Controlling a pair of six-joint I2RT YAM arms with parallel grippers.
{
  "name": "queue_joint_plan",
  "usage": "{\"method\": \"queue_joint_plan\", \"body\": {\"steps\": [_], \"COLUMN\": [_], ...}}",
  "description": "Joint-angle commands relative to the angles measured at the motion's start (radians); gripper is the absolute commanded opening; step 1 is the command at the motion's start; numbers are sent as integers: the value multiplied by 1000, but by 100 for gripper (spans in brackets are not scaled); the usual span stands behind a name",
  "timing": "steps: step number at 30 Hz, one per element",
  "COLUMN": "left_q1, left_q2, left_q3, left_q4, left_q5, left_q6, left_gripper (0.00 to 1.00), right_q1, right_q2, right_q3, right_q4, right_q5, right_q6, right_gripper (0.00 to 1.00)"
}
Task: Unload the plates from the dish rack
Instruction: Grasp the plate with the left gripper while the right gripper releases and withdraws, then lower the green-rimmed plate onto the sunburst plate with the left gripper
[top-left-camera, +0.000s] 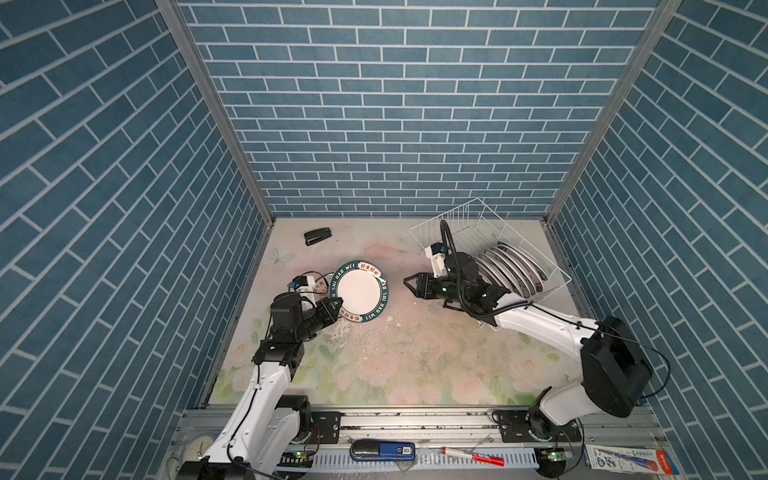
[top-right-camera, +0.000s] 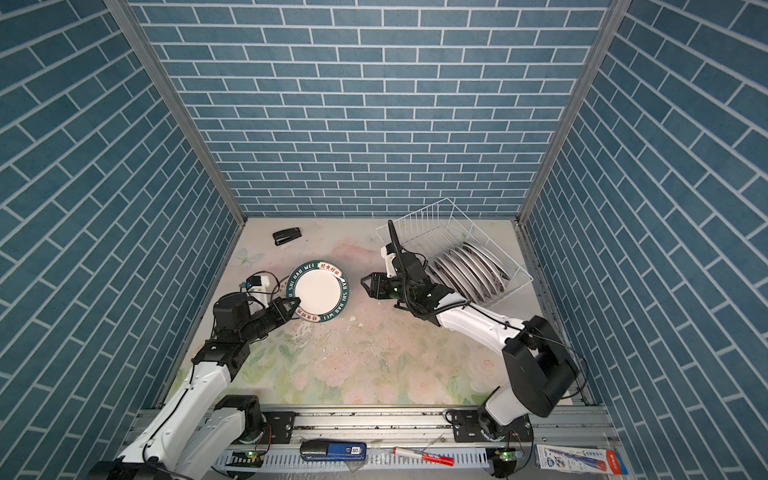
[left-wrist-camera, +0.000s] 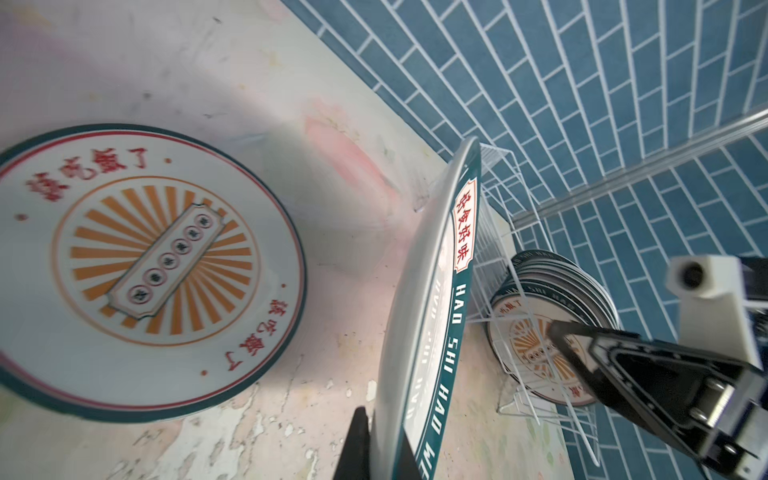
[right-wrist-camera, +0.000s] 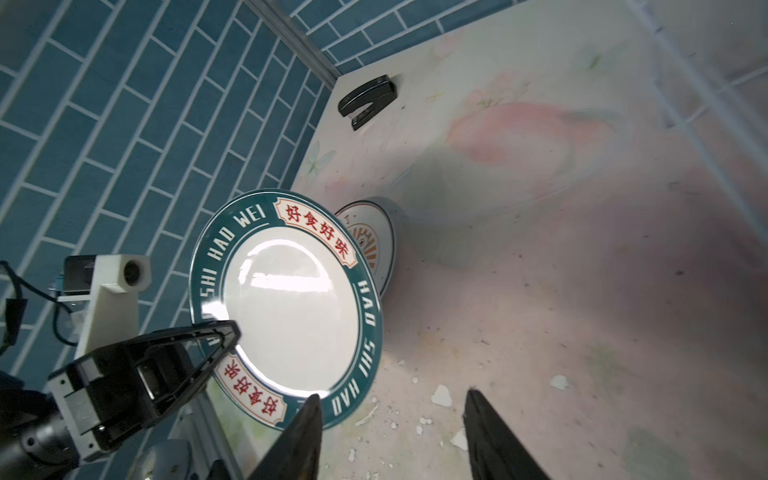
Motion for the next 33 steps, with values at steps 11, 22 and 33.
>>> {"method": "queue_joint_plan", "body": {"steps": [11, 22, 33], "left_q1": [286, 293, 293], "left_q2": [148, 263, 374], "left_q3": [15, 42, 63], "left_q4": [12, 62, 100], "left_q5": [77, 83, 84], "left_q6": [19, 12, 18], "left_gripper": [0, 0, 0], "right_q1": [151, 166, 168], "right_q2": [-182, -159, -174], "right_q3": [98, 69, 17], "right_q4": [-464, -508, -495], "right_q5": [660, 766, 765], "right_q6": [-270, -285, -282], "right_gripper": [55, 55, 55]}}
